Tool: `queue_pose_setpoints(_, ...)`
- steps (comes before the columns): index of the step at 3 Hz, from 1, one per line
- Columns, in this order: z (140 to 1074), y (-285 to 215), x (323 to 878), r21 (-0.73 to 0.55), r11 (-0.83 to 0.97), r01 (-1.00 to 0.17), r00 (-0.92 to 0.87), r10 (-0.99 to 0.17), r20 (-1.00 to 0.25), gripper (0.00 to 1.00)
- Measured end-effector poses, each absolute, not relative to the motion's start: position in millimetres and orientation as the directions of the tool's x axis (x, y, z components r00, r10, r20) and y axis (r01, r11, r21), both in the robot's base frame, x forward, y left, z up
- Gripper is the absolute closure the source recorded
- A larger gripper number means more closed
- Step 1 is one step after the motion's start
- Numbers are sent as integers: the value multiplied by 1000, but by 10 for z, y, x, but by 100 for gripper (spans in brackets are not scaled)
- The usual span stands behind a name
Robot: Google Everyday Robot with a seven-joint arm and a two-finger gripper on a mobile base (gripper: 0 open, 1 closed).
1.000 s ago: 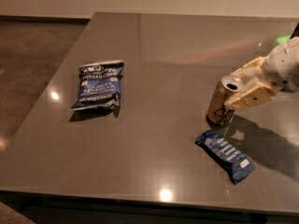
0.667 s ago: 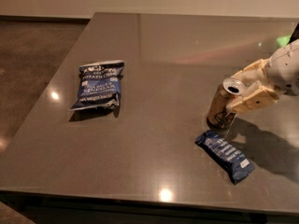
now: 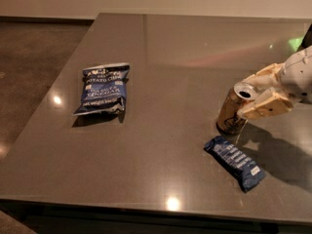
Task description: Move orange can near rxbar blueberry
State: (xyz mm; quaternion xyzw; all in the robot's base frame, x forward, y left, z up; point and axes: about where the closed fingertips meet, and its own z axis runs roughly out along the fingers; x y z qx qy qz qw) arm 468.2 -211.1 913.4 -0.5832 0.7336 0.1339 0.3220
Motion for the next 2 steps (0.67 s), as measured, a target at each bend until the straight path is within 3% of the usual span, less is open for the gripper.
queue_pose_setpoints(1,9135,-2095,4681,-180,281,-943,-110,-770,-629,0)
queue_pose_setpoints(2,9135,-2094,4681,-180,281,-943,-109,-770,-629,0)
